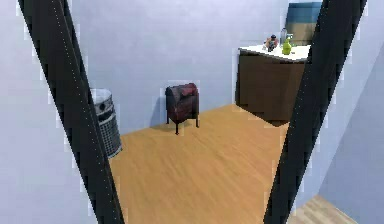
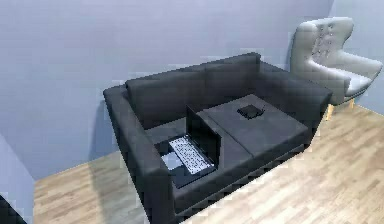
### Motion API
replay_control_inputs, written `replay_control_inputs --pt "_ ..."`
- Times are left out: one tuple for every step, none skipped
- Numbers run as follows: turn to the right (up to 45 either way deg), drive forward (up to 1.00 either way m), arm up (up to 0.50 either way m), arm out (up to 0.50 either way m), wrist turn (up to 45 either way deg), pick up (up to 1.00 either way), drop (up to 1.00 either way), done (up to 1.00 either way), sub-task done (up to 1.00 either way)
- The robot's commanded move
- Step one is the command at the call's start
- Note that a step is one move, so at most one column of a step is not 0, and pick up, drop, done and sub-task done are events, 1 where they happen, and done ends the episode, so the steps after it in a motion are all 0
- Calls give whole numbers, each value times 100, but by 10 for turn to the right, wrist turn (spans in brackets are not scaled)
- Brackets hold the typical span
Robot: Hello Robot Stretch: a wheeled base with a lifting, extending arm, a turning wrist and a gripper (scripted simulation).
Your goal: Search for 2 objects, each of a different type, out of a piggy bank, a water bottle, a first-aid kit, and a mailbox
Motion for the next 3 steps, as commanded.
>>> replay_control_inputs --pt "30 0 0 0 0 0 0 0 0" --pt "0 40 0 0 0 0 0 0 0" --pt "-150 0 0 0 0 0 0 0 0"
